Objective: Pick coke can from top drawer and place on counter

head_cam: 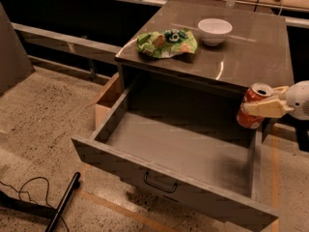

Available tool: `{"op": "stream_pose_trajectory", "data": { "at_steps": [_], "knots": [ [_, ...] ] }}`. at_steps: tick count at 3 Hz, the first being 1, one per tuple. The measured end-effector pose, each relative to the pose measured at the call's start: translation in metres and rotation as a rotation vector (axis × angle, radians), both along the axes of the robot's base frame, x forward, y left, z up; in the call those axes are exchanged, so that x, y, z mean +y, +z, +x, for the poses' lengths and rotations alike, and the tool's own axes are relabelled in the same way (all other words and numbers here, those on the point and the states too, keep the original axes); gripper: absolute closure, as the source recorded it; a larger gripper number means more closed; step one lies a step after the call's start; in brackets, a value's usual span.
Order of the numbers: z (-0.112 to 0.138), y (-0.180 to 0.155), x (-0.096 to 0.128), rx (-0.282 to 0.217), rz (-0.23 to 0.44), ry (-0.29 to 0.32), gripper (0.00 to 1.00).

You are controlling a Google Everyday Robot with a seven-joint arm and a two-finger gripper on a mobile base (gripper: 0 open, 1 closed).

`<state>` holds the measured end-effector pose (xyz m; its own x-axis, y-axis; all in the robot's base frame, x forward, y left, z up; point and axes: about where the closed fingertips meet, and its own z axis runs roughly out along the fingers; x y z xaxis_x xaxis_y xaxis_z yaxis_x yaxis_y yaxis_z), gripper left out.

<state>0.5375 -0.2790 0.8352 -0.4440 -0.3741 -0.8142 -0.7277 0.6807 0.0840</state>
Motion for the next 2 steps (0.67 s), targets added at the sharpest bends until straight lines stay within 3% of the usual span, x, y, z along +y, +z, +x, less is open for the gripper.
{"op": "stream_pose_trajectory", "data": {
  "at_steps": [1, 2],
  "knots": [
    [0.002, 0.045, -0.034, -0.058, -0.017, -0.031, 1.0],
    [0.025, 0.083, -0.059, -0.118, -0.062, -0.057, 1.0]
  ]
}}
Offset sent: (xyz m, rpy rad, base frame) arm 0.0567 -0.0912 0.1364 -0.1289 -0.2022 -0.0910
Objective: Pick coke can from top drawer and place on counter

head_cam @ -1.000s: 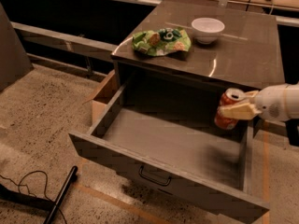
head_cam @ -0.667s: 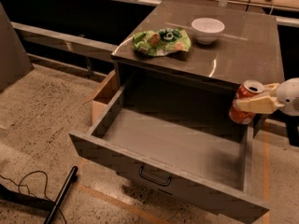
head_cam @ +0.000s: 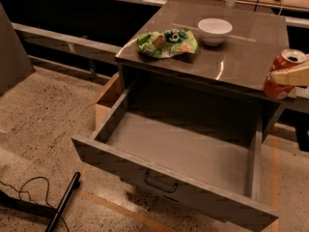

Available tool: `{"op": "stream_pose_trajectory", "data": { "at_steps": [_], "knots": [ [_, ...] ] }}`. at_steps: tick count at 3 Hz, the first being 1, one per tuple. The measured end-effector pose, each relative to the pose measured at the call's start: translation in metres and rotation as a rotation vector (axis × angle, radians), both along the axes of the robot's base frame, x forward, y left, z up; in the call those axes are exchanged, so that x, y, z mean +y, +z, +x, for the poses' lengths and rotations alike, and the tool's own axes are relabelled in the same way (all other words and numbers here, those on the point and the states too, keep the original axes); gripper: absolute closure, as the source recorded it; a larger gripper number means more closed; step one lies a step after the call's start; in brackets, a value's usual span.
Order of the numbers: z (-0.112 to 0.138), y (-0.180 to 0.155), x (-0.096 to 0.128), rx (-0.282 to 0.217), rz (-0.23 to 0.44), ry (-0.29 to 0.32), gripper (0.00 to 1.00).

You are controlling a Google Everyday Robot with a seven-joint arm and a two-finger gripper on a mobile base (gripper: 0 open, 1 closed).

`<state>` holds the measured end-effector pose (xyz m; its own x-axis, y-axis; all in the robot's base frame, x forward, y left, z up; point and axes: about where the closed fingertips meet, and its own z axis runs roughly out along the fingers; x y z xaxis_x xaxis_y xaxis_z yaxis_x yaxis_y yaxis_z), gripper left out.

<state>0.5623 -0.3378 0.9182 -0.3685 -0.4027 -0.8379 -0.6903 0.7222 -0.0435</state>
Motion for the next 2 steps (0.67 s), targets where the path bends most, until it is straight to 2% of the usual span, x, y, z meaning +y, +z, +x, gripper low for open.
{"op": "stream_pose_trajectory", "data": {
  "at_steps": [1, 2],
  "knots": [
    [0.03, 0.029, -0.016, -0.041, -0.04, -0.017, 1.0],
    [0.063, 0.048, -0.019, -0.068, -0.076, -0.025, 1.0]
  ]
}}
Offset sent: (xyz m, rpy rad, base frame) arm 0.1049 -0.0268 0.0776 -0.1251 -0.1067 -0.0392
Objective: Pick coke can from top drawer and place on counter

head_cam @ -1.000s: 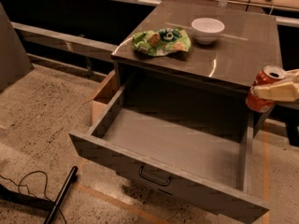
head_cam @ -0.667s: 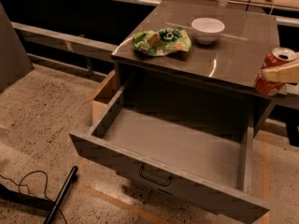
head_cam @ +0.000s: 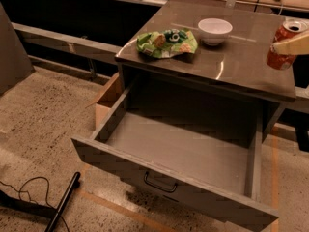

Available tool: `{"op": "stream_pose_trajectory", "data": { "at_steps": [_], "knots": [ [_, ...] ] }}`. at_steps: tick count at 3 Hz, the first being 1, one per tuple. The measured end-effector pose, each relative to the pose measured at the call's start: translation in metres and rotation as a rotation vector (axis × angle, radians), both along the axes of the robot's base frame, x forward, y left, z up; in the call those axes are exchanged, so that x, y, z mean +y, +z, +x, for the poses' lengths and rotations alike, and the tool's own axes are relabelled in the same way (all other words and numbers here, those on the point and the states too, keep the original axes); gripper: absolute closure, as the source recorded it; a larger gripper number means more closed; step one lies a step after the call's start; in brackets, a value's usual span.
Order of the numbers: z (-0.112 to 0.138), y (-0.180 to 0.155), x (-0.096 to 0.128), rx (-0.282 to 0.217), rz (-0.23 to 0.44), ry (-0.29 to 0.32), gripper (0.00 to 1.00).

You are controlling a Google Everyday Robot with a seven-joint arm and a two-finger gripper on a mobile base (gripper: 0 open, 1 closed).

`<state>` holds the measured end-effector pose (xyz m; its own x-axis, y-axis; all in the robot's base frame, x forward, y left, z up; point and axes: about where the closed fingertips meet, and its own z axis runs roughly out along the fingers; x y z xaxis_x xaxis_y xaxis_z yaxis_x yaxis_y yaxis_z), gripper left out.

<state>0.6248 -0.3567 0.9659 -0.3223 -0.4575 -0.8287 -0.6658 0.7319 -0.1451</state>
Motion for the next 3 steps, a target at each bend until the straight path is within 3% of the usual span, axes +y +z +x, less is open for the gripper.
{"op": "stream_pose_trajectory", "data": {
  "at_steps": [1, 2, 3],
  "knots": [
    [0.031, 0.009, 0.009, -0.016, -0.016, 0.015, 1.0],
    [0.059, 0.008, 0.022, -0.025, -0.014, 0.02, 0.84],
    [0.084, -0.002, 0.031, -0.015, -0.008, 0.017, 0.61]
  ]
}}
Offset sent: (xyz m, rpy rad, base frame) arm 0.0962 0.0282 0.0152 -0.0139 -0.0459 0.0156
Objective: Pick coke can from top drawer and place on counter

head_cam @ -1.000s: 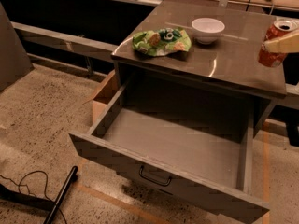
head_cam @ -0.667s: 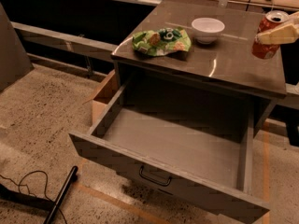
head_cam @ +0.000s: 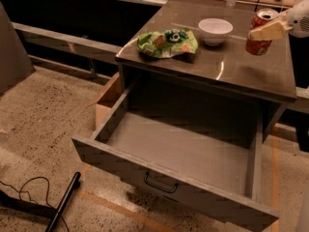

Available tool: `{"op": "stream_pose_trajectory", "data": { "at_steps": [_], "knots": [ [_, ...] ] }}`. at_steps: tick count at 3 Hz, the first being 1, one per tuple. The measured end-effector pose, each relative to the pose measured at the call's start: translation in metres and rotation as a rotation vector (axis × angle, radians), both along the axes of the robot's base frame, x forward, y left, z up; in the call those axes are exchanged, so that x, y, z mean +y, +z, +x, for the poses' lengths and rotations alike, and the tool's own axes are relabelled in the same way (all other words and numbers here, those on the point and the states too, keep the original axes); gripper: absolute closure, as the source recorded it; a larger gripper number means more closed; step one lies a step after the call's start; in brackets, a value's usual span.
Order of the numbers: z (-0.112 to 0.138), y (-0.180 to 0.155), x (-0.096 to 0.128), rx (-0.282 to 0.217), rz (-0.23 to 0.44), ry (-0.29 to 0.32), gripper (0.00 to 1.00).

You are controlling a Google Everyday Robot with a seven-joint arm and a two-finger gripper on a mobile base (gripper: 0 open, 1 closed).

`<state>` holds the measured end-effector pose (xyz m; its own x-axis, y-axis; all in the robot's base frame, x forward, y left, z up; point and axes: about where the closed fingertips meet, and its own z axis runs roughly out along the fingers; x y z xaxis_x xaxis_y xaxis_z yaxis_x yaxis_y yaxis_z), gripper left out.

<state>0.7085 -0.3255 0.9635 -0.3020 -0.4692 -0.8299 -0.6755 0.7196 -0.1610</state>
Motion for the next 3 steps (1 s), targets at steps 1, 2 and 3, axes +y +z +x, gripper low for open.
{"op": "stream_pose_trajectory", "data": {
  "at_steps": [1, 2, 3],
  "knots": [
    [0.019, -0.013, 0.007, 0.024, 0.003, -0.004, 0.37],
    [0.032, -0.026, 0.013, 0.057, 0.004, -0.008, 0.14],
    [0.039, -0.039, 0.016, 0.093, 0.013, -0.015, 0.0]
  ]
}}
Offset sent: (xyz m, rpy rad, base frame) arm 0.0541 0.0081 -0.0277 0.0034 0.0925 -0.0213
